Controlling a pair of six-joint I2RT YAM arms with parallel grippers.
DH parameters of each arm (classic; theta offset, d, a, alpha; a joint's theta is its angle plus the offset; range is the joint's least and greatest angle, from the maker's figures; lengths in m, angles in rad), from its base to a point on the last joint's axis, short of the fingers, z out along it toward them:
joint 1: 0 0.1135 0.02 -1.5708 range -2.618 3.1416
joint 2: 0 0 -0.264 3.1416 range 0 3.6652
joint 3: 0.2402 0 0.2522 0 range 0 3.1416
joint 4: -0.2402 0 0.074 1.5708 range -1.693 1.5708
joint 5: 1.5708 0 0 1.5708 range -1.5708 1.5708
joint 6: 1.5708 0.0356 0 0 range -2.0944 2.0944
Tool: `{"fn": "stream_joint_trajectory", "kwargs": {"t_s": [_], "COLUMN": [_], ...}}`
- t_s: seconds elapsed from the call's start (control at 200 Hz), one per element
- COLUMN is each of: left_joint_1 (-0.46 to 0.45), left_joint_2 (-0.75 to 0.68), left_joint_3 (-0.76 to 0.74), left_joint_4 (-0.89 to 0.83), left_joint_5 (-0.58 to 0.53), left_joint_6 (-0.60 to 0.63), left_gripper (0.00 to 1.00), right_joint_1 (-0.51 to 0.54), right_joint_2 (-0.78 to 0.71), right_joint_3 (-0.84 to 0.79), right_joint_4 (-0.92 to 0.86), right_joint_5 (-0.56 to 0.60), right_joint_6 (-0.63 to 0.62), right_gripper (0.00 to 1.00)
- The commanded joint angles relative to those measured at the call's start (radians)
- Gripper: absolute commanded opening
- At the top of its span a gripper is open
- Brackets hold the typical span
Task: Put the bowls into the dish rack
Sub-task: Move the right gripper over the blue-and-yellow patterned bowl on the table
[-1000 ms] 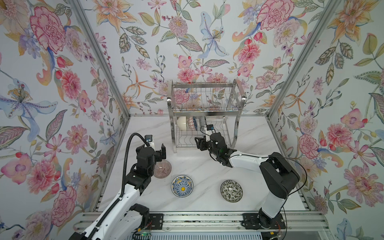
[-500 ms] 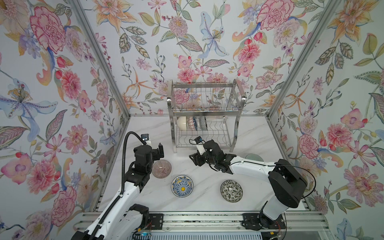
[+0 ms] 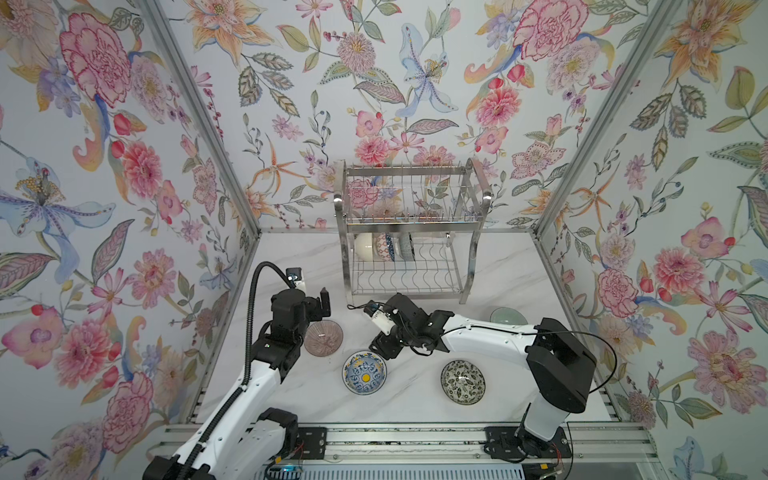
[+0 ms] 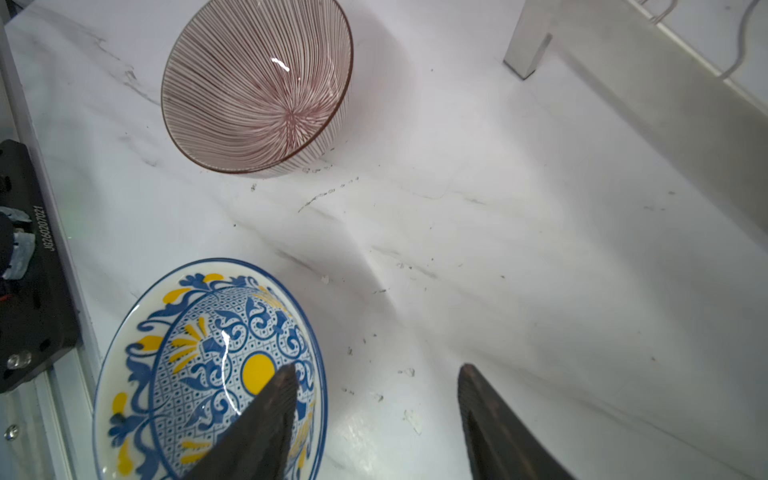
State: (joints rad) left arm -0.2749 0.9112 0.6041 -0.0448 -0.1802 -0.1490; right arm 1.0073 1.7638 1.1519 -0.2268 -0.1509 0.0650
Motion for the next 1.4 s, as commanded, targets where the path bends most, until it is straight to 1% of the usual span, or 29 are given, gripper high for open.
{"fn": "stream_joint_trajectory", "kwargs": {"t_s": [0.0, 0.285, 0.49, 0.801, 1.001, 1.286, 1.396], "left_joint_1": [0.009, 0.009, 0.009, 0.010, 0.010, 0.010, 0.010], "left_joint_2": [0.006, 0.013, 0.020, 0.019, 0.019, 0.015, 0.012], "left_joint_3": [0.029, 0.029, 0.030, 0.034, 0.034, 0.035, 0.033], "left_joint_4": [-0.006, -0.002, -0.001, -0.006, -0.006, -0.008, -0.009], "left_joint_5": [0.019, 0.027, 0.029, 0.002, 0.001, 0.002, 0.002], "left_joint_6": [-0.009, -0.011, -0.011, -0.006, -0.006, -0.007, -0.007], "left_gripper": [0.99, 0.99, 0.99, 0.99, 0.99, 0.99, 0.99], "right_joint_1": [0.021, 0.047, 0.058, 0.060, 0.037, -0.066, -0.088], "right_joint_2": [0.037, 0.104, 0.139, 0.137, 0.088, -0.035, -0.071], "right_joint_3": [0.053, 0.112, 0.150, 0.148, 0.104, -0.023, -0.046], "right_joint_4": [-0.102, -0.184, -0.238, -0.262, -0.273, -0.241, -0.210], "right_joint_5": [-0.011, 0.033, 0.095, 0.218, 0.312, 0.380, 0.401], "right_joint_6": [-0.037, -0.056, -0.059, -0.012, 0.021, 0.088, 0.114], "right_gripper": [0.62, 0.59, 0.58, 0.57, 0.56, 0.56, 0.56]}}
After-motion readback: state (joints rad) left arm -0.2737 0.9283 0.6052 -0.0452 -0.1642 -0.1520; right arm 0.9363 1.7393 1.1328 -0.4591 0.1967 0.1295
